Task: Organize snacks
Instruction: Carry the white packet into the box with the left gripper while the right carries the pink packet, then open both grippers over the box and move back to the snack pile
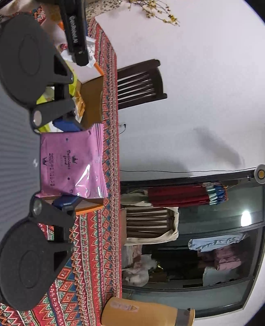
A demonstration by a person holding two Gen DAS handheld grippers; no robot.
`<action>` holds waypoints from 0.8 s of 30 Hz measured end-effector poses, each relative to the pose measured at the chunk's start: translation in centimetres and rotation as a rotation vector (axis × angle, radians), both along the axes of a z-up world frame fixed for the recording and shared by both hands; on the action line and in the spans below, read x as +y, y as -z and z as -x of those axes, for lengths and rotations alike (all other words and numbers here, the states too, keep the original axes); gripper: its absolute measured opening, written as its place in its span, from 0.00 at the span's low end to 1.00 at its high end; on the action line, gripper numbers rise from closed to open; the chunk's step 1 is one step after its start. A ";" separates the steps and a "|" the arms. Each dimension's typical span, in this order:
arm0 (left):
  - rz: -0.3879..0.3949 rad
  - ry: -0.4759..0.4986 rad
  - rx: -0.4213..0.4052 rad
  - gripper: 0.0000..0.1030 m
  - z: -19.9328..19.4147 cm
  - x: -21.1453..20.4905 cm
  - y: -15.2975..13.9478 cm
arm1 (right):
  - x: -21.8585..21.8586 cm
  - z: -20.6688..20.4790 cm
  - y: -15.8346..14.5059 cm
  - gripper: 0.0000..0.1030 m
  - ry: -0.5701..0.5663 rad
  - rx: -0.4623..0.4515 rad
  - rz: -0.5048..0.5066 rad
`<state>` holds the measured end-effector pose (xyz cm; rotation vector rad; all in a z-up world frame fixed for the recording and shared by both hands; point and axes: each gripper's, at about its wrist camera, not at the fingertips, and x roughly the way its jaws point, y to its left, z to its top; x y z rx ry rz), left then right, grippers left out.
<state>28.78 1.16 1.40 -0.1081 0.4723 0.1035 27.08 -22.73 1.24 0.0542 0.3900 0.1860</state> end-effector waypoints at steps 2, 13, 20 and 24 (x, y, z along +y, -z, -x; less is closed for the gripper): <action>0.001 -0.003 0.002 0.52 0.0 0.0 0.2 | 0.2 0.1 0.1 0.59 -0.003 0.001 0.006; 0.021 -0.068 -0.095 1.00 2.0 0.2 -0.5 | -0.2 0.9 0.3 1.00 0.010 -0.003 -0.020; 0.040 -0.064 -0.105 1.00 2.6 0.4 -1.1 | -0.7 1.1 0.2 1.00 0.018 -0.002 -0.030; 0.048 -0.058 -0.122 1.00 3.3 0.1 -1.7 | -0.8 1.6 -0.5 1.00 0.023 -0.015 -0.034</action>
